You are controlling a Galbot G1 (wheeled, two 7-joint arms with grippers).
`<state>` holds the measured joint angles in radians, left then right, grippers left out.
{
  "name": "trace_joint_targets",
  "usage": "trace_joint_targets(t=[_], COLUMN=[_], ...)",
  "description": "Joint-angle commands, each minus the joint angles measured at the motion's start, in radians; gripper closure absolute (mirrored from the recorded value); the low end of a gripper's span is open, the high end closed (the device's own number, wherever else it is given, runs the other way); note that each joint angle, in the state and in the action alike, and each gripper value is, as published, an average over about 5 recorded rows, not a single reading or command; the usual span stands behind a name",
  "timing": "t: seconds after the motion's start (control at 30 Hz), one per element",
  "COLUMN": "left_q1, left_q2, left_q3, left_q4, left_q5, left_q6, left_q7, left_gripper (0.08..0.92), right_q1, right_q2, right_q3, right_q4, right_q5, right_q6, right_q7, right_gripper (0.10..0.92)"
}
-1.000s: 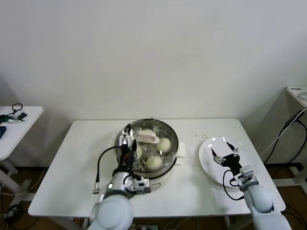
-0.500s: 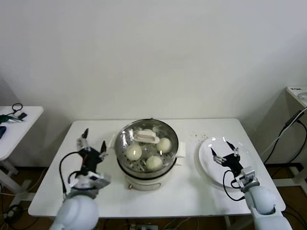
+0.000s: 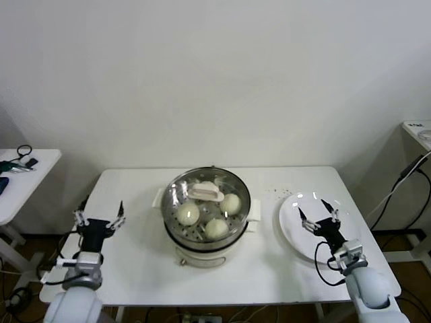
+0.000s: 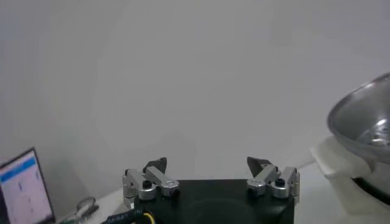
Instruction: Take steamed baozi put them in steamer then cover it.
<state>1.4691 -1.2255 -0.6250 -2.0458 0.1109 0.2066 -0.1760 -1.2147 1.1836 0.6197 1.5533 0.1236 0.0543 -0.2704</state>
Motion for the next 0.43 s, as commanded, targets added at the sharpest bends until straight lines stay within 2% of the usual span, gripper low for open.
trace_joint_targets(t=[0.03,0.43], left_q1=[0.04,0.043], left_q2=[-0.03,-0.032], left_q3=[-0.103,-0.091], left_q4=[0.08,0.069], left_q5=[-0.231,-0.211], left_q6=[-0.176,-0.186], left_q7=[-0.035,-0.028], left_gripper=[0.177,0.177], right_q1=[-0.031,-0.05], right_q2=[0.002,0.011], right_q3=[0.02,0.037], right_q4=[0.042,0.06], right_q5=[0.016,0.019], right_q6=[0.01,0.01], right_q7=[0.007,0.005], right_gripper=[0.203,0.203])
